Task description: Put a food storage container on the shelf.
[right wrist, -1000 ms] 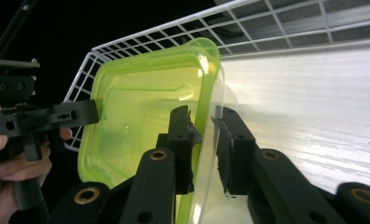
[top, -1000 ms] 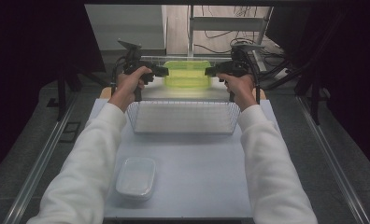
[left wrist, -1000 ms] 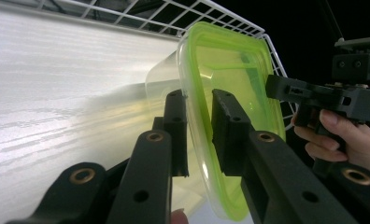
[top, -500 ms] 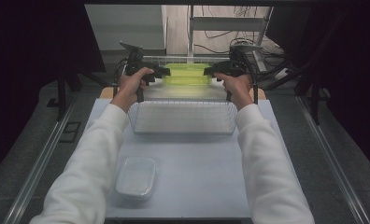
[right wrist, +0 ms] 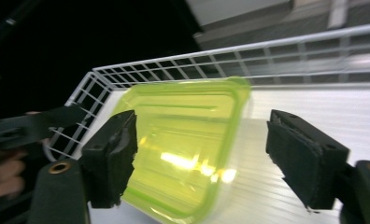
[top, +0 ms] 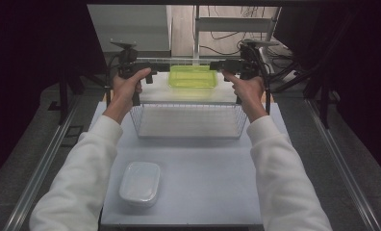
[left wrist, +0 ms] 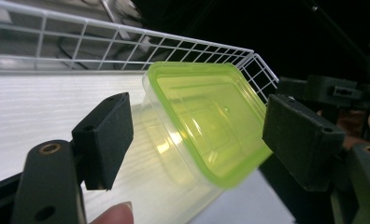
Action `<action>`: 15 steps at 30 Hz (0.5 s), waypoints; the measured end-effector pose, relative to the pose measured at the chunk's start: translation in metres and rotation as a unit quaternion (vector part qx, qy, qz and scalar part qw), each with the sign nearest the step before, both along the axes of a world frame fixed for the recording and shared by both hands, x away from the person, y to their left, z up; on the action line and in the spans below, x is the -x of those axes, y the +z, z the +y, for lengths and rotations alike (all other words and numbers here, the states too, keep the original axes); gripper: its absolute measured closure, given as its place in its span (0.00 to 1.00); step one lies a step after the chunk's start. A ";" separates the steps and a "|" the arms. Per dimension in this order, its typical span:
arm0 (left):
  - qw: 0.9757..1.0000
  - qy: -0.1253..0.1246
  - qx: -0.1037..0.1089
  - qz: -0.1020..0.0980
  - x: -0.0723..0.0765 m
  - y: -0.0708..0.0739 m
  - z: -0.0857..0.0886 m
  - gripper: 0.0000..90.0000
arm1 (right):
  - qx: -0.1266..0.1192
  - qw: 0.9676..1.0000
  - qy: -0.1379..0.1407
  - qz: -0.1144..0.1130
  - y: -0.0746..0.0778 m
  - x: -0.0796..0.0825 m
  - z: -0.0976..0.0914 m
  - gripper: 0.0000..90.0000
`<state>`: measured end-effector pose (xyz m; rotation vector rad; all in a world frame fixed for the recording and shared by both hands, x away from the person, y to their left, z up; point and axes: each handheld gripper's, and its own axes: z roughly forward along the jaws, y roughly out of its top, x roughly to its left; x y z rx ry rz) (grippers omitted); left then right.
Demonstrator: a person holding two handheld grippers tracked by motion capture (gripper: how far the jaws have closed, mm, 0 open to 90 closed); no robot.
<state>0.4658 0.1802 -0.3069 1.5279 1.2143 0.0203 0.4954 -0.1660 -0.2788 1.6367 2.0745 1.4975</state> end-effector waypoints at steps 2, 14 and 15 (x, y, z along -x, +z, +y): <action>1.000 -0.007 -0.012 -0.013 0.012 0.003 0.002 0.26 | 0.018 1.000 -0.001 -0.017 0.003 0.008 -0.004 0.24; 0.995 -0.033 -0.078 -0.052 0.090 -0.001 0.007 0.28 | 0.099 0.989 0.075 -0.074 -0.006 0.075 -0.027 0.28; 0.995 -0.033 -0.082 -0.052 0.098 -0.005 0.007 0.28 | 0.094 0.989 0.084 -0.074 -0.008 0.081 -0.029 0.28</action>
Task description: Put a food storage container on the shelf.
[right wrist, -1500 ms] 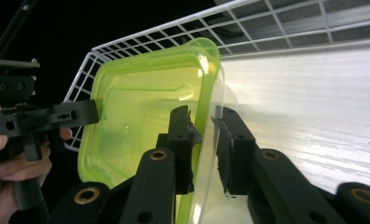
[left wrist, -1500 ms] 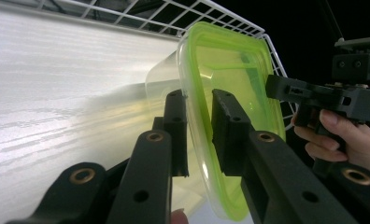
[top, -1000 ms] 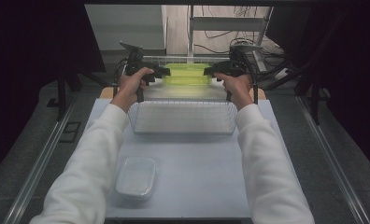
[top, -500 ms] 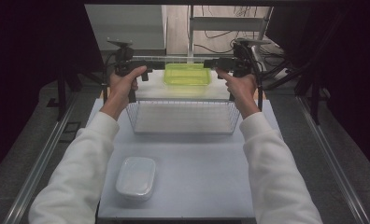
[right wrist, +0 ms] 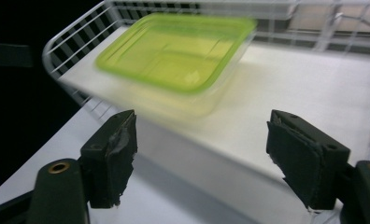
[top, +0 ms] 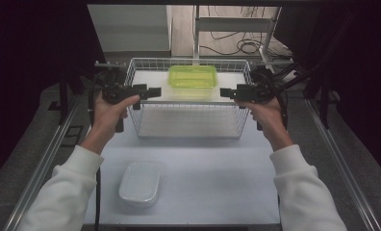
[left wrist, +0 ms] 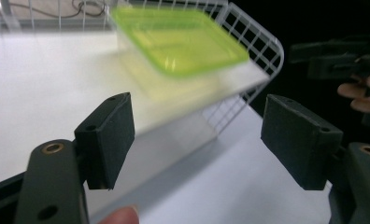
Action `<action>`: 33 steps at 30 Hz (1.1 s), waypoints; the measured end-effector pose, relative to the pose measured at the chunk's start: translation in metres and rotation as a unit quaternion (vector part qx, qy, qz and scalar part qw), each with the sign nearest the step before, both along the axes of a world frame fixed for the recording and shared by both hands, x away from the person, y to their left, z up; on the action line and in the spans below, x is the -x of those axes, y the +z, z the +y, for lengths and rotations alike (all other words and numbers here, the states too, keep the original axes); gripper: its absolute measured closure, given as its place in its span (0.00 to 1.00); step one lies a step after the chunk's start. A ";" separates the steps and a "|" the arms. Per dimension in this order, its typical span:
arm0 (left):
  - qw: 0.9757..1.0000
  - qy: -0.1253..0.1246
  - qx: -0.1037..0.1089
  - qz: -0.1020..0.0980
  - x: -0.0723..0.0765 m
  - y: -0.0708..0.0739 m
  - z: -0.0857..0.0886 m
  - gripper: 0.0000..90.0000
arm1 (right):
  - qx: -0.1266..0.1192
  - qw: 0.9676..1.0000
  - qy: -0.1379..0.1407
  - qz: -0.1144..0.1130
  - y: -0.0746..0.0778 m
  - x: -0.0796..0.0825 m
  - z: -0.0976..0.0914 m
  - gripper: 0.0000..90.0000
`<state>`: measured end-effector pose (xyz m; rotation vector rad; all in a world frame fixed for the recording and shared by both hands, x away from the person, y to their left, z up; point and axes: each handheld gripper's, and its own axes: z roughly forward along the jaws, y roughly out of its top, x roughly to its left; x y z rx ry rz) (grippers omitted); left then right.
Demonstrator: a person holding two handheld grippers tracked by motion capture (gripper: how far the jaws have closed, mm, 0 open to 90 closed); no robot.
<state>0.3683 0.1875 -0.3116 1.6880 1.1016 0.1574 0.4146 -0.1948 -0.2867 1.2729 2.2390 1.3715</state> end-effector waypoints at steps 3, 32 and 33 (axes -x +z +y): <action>1.000 -0.004 -0.007 0.012 0.019 -0.014 0.004 0.29 | 0.000 1.000 0.017 0.001 -0.009 0.017 -0.006 0.28; 0.990 0.010 -0.123 0.074 0.115 -0.120 0.022 0.31 | 0.032 0.996 0.056 0.056 -0.135 0.109 -0.043 0.33; 0.989 0.012 -0.125 0.074 0.116 -0.121 0.023 0.31 | 0.033 0.996 0.057 0.057 -0.136 0.109 -0.043 0.33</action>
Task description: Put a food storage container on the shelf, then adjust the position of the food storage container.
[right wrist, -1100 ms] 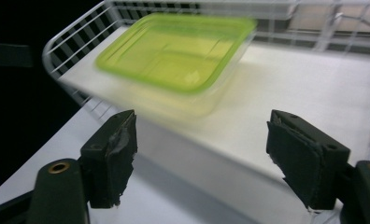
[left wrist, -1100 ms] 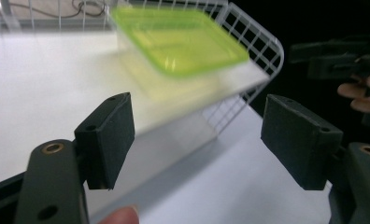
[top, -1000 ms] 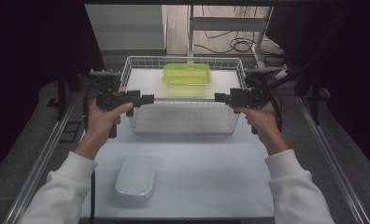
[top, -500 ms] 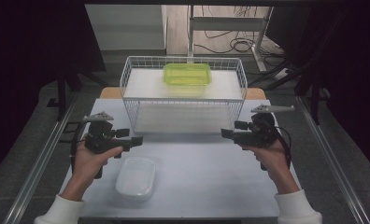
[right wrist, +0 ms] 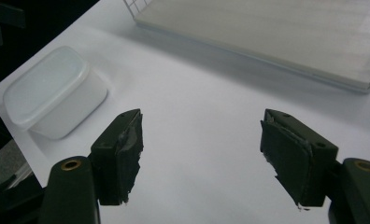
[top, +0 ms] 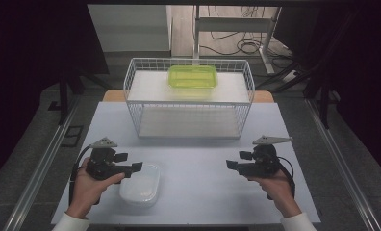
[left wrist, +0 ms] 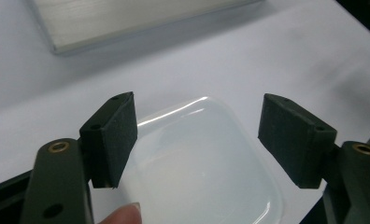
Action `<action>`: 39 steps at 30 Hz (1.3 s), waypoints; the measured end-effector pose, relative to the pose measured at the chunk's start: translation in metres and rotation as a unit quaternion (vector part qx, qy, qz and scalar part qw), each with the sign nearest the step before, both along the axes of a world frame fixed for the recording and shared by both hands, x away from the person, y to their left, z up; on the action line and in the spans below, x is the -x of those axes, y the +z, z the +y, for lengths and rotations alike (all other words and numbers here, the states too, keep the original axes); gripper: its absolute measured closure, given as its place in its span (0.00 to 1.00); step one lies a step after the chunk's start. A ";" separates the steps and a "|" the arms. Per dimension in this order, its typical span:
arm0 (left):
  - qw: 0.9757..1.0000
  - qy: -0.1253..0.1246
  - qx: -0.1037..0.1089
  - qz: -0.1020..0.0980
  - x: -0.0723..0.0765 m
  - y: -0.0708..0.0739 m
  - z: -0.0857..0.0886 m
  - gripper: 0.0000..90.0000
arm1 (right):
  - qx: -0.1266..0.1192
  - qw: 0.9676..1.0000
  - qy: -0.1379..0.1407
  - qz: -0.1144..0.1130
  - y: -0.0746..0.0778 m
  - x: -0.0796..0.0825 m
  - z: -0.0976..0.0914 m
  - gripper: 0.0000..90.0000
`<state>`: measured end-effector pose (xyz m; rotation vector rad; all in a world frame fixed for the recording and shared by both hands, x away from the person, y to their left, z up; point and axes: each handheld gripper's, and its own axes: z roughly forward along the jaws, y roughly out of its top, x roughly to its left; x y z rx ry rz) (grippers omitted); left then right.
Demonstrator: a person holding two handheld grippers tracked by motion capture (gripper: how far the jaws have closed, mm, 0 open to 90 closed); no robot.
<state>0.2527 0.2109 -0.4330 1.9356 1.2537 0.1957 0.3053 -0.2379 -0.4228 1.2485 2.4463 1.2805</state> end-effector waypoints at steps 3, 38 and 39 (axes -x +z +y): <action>1.000 0.004 0.003 -0.005 0.004 -0.001 0.001 0.31 | 0.001 1.000 -0.002 0.000 -0.003 0.002 -0.002 0.33; 0.999 -0.051 0.005 0.011 0.021 -0.004 -0.023 0.41 | 0.043 0.999 -0.004 0.006 -0.017 0.011 0.004 0.32; 0.998 -0.056 0.004 0.012 0.023 -0.005 -0.029 0.42 | 0.044 0.999 -0.003 0.006 -0.018 0.011 0.004 0.32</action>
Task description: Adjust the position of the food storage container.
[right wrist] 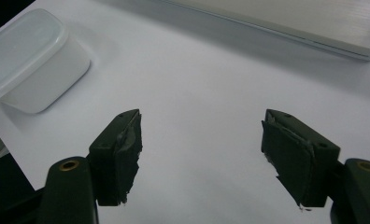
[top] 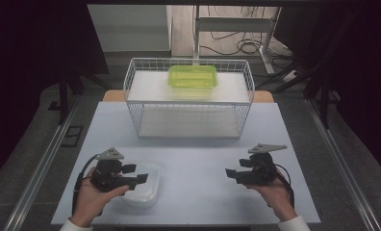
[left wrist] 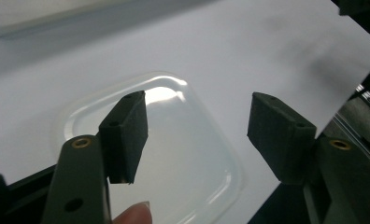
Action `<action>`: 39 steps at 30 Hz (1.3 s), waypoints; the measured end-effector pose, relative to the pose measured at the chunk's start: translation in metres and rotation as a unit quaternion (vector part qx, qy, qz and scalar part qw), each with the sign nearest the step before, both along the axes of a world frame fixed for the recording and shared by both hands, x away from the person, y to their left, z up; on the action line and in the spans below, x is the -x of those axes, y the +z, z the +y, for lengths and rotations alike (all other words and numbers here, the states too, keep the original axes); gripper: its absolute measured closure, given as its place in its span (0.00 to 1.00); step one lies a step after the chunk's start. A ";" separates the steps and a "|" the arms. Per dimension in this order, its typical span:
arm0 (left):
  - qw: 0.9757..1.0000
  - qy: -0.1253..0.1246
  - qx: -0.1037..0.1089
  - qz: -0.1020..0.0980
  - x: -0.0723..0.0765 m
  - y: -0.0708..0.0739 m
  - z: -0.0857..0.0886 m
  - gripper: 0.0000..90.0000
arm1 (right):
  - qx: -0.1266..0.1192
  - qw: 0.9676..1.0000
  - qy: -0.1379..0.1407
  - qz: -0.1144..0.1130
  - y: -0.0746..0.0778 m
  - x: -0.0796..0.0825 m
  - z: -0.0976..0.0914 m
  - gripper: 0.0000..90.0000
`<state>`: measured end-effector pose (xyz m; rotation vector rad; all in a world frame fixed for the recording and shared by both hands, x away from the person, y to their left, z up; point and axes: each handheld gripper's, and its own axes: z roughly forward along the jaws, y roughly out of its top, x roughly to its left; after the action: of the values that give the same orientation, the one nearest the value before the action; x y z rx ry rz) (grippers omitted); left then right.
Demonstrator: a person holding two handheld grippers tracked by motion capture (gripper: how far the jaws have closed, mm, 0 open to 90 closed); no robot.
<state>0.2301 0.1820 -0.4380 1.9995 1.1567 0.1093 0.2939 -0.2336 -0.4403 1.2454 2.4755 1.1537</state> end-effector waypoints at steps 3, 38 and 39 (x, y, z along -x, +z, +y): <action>1.000 -0.019 -0.014 0.007 0.005 -0.005 -0.020 0.48 | 0.001 1.000 0.000 0.001 0.000 0.000 0.000 0.32; 0.987 -0.075 -0.118 0.083 0.013 -0.046 -0.064 1.00 | 0.009 1.000 -0.008 0.011 -0.007 -0.002 -0.002 0.32; 0.987 -0.073 -0.118 0.084 0.014 -0.046 -0.063 1.00 | 0.009 1.000 -0.008 0.011 -0.006 -0.002 -0.002 0.32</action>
<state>0.2161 0.1193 -0.4836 2.3345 1.1400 0.0015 0.2964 -0.2355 -0.4466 1.2773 2.4813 1.1163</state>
